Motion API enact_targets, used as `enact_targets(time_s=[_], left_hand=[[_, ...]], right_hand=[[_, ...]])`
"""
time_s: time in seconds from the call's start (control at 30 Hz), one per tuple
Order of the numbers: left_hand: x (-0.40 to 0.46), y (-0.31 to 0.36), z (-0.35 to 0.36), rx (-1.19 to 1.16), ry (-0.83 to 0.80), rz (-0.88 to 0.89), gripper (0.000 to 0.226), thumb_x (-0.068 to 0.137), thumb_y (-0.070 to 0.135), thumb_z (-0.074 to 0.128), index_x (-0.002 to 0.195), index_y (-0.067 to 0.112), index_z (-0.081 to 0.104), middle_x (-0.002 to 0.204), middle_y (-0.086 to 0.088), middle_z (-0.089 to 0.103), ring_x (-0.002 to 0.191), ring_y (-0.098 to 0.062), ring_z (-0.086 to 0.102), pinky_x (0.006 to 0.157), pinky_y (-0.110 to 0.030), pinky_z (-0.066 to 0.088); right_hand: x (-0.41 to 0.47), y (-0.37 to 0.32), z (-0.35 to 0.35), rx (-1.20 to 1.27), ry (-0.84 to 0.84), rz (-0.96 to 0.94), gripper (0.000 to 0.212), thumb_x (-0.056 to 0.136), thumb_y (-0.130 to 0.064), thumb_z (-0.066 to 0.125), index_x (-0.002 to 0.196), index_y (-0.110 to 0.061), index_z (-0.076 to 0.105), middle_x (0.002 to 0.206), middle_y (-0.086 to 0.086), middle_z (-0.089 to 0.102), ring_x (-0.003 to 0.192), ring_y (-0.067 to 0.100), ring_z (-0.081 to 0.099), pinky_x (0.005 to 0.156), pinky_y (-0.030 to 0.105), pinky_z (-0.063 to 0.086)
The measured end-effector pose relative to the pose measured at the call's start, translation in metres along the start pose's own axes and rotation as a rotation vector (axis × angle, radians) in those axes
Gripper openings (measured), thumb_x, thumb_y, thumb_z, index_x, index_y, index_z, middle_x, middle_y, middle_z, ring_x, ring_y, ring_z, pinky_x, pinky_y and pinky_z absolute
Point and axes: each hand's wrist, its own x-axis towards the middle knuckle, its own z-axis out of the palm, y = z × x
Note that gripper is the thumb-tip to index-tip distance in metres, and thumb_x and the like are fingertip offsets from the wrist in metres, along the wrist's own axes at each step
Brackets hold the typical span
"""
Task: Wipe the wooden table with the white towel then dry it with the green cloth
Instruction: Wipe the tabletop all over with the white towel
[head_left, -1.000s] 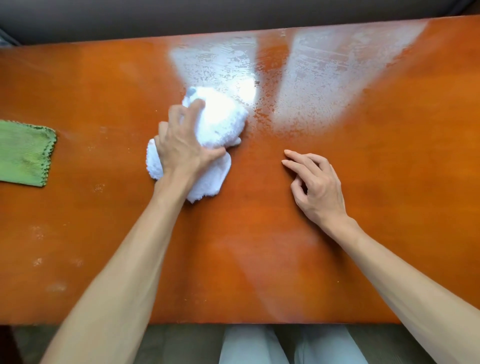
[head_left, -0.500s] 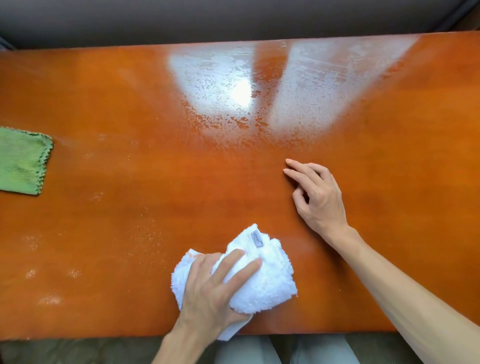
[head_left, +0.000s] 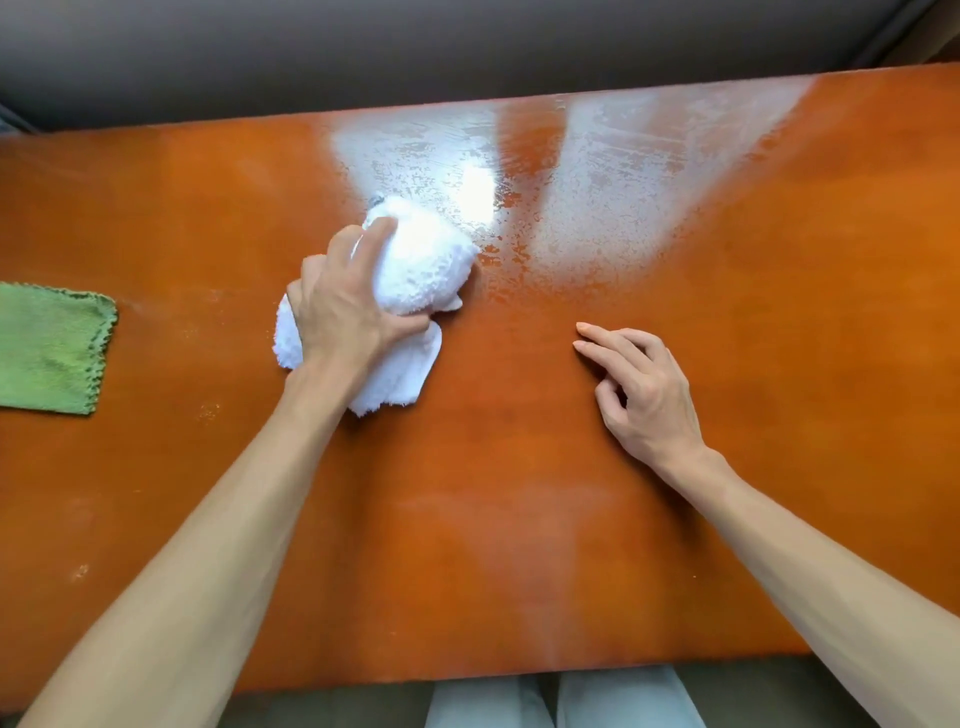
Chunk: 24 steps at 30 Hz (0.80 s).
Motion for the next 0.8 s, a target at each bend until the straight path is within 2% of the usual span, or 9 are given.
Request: enact_targets(time_s=[0.07,0.17,0.37,0.5,0.6,0.67,0.8], left_hand=[[0.020,0.016,0.005,0.027,0.007,-0.032,0.090,0.062,0.047,0.084,0.140,0.042,0.040,0.141,0.006,0.044,0.114,-0.031,0.044,0.086,-0.036,0.027],[0.022,0.036,0.008,0.107,0.001,-0.055,0.087,0.060,0.048,0.080,0.137,0.042,0.041,0.141,0.007,0.044,0.116,-0.034,0.045,0.092,-0.041,0.032],[-0.046,0.048,0.019,0.071,-0.086,0.291,0.091,0.044,0.051,0.076,0.128,0.037,0.043,0.131,0.002,0.055,0.098,-0.034,0.053,0.089,-0.045,0.036],[-0.129,0.053,0.017,-0.008,-0.155,0.380,0.088,0.049,0.039,0.072,0.132,0.033,0.046,0.132,-0.002,0.055,0.105,-0.037,0.053,0.099,-0.053,0.036],[-0.196,0.044,0.014,-0.014,-0.185,0.338,0.085,0.052,0.029,0.074,0.133,0.035,0.048,0.136,-0.001,0.051,0.114,-0.037,0.052,0.107,-0.062,0.029],[-0.230,0.032,0.009,0.030,-0.199,0.262,0.088,0.053,0.027,0.078,0.134,0.039,0.047,0.140,0.002,0.049,0.120,-0.039,0.050,0.106,-0.069,0.027],[-0.263,0.004,-0.007,0.126,-0.219,0.050,0.096,0.058,0.039,0.085,0.143,0.046,0.040,0.151,-0.001,0.044,0.134,-0.044,0.042,0.106,-0.073,0.024]], right_hand=[[0.000,0.000,0.000,-0.003,-0.010,-0.001,0.046,0.085,-0.003,0.050,0.126,-0.011,0.069,0.138,-0.003,0.063,0.114,0.028,0.057,0.096,0.039,0.051],[0.001,-0.001,0.000,-0.008,-0.016,-0.002,0.047,0.084,-0.002,0.050,0.126,-0.012,0.068,0.139,-0.004,0.062,0.114,0.028,0.057,0.097,0.038,0.050],[0.001,-0.002,0.001,-0.016,-0.016,0.001,0.047,0.083,-0.003,0.050,0.127,-0.012,0.068,0.139,-0.003,0.062,0.113,0.028,0.056,0.096,0.038,0.050],[0.003,-0.002,-0.001,-0.012,-0.027,0.012,0.047,0.084,-0.004,0.050,0.127,-0.012,0.068,0.139,-0.004,0.062,0.113,0.026,0.055,0.097,0.037,0.048],[0.001,-0.003,-0.001,-0.013,-0.031,0.021,0.046,0.085,-0.004,0.049,0.127,-0.012,0.067,0.139,-0.003,0.062,0.114,0.026,0.055,0.099,0.036,0.046],[0.002,-0.004,-0.001,-0.024,-0.038,0.016,0.047,0.085,-0.003,0.049,0.128,-0.012,0.067,0.139,-0.002,0.062,0.114,0.026,0.054,0.097,0.038,0.046],[0.004,-0.022,0.003,-0.022,-0.038,0.052,0.046,0.089,-0.008,0.045,0.131,-0.007,0.064,0.140,0.007,0.060,0.119,0.032,0.050,0.102,0.047,0.045]])
